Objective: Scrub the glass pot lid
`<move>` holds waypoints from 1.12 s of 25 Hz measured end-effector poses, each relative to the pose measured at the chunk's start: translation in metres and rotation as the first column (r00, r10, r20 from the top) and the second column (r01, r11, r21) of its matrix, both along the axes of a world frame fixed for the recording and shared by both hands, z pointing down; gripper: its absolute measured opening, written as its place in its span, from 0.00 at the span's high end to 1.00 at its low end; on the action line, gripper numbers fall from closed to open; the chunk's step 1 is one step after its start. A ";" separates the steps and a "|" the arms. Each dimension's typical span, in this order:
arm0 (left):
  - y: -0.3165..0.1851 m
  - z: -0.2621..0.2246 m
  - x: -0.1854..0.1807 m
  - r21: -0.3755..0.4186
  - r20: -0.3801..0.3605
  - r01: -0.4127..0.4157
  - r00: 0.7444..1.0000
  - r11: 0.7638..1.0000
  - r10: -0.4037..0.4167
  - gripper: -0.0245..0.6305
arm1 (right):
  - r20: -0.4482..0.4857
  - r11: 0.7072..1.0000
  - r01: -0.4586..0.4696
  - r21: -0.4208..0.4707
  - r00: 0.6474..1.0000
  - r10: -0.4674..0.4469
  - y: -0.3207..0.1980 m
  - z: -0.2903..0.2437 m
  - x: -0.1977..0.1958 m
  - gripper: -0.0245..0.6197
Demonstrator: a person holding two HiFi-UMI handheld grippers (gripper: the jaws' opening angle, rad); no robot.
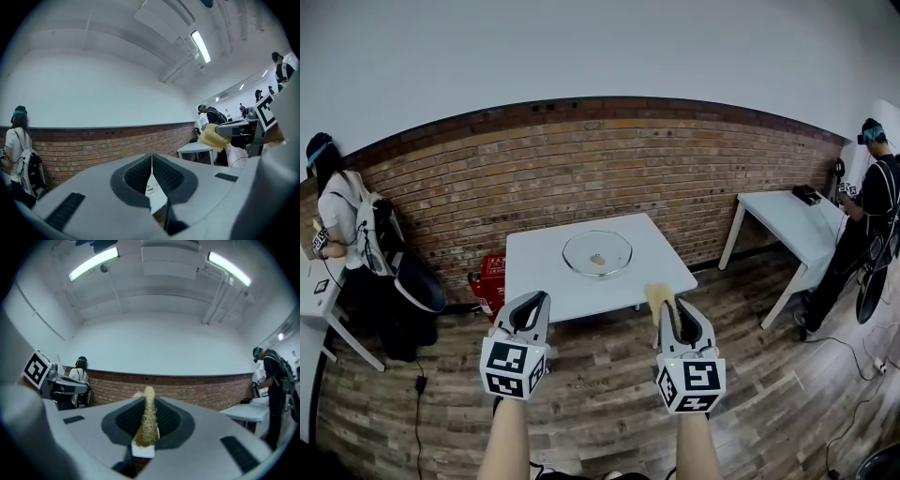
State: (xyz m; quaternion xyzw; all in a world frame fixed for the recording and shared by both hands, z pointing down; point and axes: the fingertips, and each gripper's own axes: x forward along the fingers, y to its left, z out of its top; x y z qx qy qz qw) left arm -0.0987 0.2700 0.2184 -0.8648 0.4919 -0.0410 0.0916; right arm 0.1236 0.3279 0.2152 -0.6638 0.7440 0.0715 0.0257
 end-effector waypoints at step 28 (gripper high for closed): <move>-0.183 0.021 0.007 -0.004 -0.026 -0.008 1.000 1.000 0.008 0.94 | -0.005 0.999 -0.053 0.003 0.999 0.053 -0.175 0.015 0.025 0.87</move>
